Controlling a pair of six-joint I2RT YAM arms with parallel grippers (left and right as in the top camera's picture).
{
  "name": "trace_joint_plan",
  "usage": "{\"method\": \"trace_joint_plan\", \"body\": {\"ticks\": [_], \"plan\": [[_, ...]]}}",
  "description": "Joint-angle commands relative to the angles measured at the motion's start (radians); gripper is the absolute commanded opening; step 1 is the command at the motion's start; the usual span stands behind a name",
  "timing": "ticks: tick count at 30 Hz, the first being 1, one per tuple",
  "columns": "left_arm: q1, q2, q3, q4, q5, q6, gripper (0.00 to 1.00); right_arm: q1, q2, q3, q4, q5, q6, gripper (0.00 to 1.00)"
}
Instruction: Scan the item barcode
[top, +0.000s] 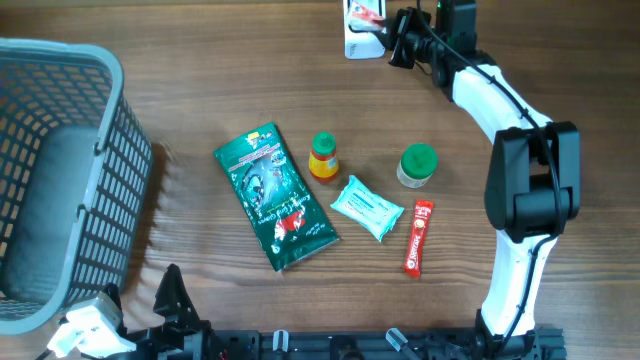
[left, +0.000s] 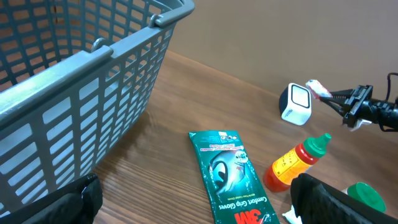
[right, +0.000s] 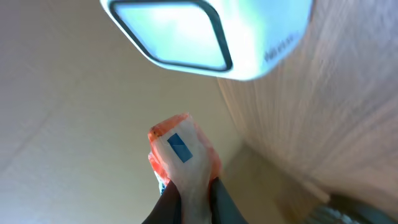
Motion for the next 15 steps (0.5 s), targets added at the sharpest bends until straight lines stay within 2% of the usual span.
{"method": "trace_joint_plan", "body": {"ticks": [1,7,10,15], "plan": [[0.007,-0.003,-0.003,0.001,-0.002,-0.006,1.00,0.023,0.016,0.037,0.015,0.132,0.021,0.05],[0.007,-0.003,-0.003,0.001,-0.002,-0.006,1.00,0.074,0.175,0.183,0.023,0.084,0.022,0.05],[0.007,-0.003,-0.003,0.001,-0.002,-0.006,1.00,0.076,0.174,0.190,-0.087,0.141,0.021,0.05],[0.007,-0.003,-0.003,0.001,-0.002,-0.006,1.00,0.074,0.174,0.217,-0.086,0.137,0.017,0.04]]}}
